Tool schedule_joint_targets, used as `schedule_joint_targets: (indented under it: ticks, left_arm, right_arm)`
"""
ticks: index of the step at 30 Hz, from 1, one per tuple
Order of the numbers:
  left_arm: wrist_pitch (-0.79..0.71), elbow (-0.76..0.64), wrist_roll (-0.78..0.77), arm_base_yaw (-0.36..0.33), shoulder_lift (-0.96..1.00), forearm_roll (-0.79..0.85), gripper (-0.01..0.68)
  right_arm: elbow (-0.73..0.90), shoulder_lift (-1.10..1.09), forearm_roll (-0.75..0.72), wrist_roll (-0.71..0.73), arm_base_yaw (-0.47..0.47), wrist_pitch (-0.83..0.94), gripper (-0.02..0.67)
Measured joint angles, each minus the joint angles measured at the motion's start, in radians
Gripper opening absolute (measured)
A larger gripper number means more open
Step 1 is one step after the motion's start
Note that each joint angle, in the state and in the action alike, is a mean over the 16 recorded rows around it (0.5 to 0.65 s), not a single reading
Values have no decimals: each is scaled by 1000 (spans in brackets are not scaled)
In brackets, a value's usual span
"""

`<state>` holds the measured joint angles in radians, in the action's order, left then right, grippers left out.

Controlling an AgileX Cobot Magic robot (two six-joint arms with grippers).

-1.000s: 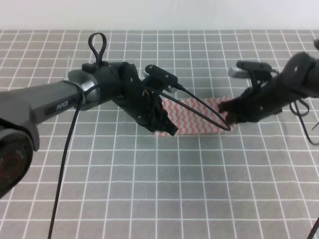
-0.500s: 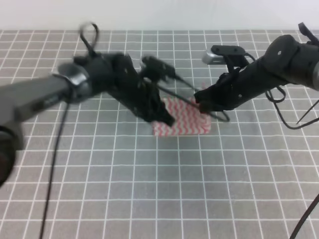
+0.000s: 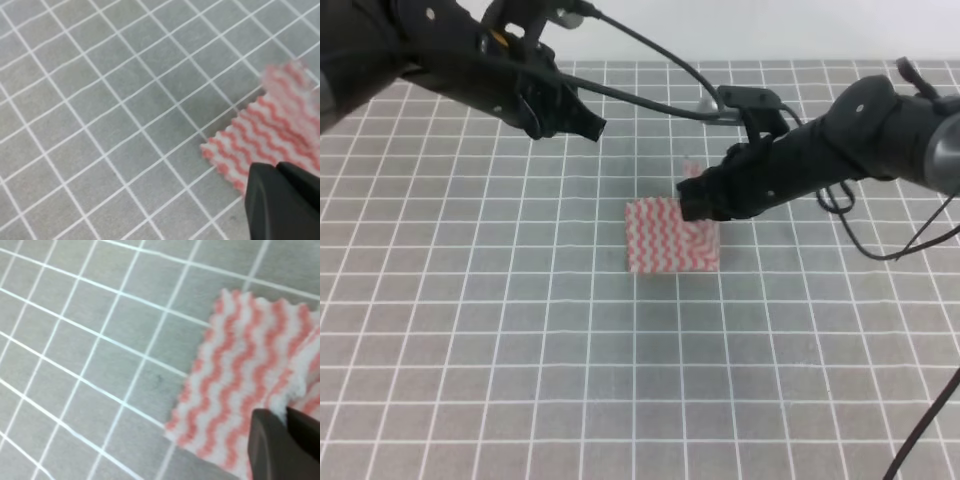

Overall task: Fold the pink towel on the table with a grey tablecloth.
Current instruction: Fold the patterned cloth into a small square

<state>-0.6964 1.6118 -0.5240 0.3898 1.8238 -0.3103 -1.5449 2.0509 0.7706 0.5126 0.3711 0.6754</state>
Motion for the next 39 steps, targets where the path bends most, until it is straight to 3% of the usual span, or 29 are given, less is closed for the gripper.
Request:
schedule_joint_targets:
  ticks: [24, 36, 39]
  left_arm:
    - [-27, 0, 1, -9, -33, -8, -3]
    - [-36, 0, -2, -9, -37, -10, -2]
    - [-41, 0, -2, -9, -38, -11, -2]
  right_arm:
    - [-107, 129, 103, 63, 62, 40, -2]
    - [-136, 143, 168, 94, 51, 116, 208]
    - [-148, 140, 185, 108, 40, 150, 229]
